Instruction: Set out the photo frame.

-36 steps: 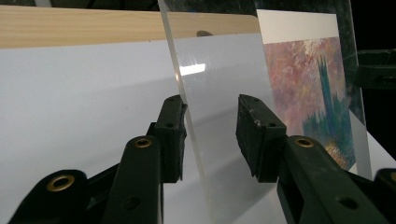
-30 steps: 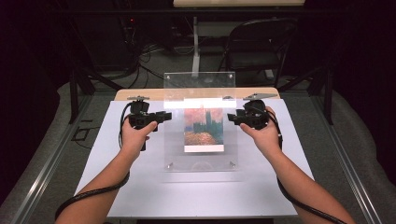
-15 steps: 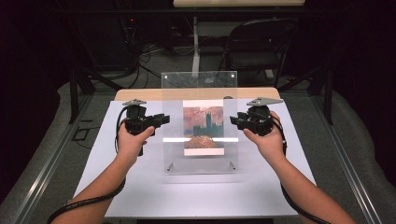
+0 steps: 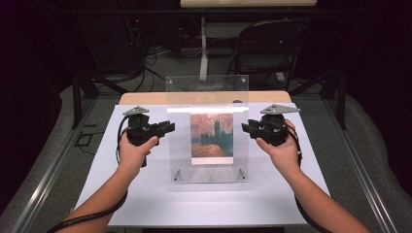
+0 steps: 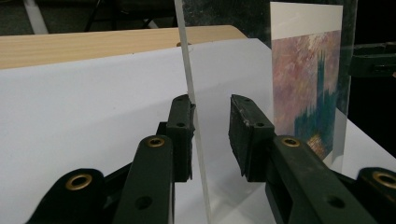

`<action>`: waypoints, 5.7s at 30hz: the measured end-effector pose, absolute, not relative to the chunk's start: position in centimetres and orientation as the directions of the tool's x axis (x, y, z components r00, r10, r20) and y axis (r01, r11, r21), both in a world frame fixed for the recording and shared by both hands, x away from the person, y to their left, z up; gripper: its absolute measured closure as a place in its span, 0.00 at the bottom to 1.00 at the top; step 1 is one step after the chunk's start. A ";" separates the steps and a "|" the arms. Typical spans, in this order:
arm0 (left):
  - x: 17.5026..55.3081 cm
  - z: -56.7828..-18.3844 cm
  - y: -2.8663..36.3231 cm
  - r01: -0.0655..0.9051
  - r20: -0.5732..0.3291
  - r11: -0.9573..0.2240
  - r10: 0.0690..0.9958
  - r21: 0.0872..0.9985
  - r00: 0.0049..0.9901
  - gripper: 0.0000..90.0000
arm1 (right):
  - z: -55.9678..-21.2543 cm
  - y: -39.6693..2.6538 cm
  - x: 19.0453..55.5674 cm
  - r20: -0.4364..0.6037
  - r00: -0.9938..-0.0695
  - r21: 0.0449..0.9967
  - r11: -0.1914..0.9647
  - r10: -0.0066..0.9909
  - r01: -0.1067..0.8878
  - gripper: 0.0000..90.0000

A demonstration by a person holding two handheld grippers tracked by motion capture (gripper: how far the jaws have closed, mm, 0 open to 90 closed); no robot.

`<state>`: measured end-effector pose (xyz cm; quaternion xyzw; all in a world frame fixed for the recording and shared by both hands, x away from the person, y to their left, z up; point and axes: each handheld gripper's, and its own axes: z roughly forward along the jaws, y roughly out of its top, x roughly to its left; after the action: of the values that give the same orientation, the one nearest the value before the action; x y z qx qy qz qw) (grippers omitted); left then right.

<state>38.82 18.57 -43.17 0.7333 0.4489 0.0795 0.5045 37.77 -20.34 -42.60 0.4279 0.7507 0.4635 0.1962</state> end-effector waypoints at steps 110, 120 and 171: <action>27.4 -42.5 22.1 0.461 -0.192 -0.132 0.785 0.877 0.589 0.37 | -41.6 -23.4 27.8 0.122 -0.622 0.923 0.142 0.773 0.358 0.37; 26.6 -44.7 24.2 0.498 -0.240 -0.068 0.814 0.865 0.529 0.37 | -42.8 -25.7 26.2 0.146 -0.564 0.922 0.096 0.813 0.376 0.37; 27.6 -54.1 24.0 0.595 -0.236 -0.094 0.860 0.798 0.453 0.38 | -53.8 -26.8 27.1 0.279 -0.451 0.816 0.038 0.848 0.577 0.38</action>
<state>27.60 24.05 -54.07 0.7248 0.5016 0.1479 0.4485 27.12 -26.80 -53.76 0.5042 0.7063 0.4761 0.1421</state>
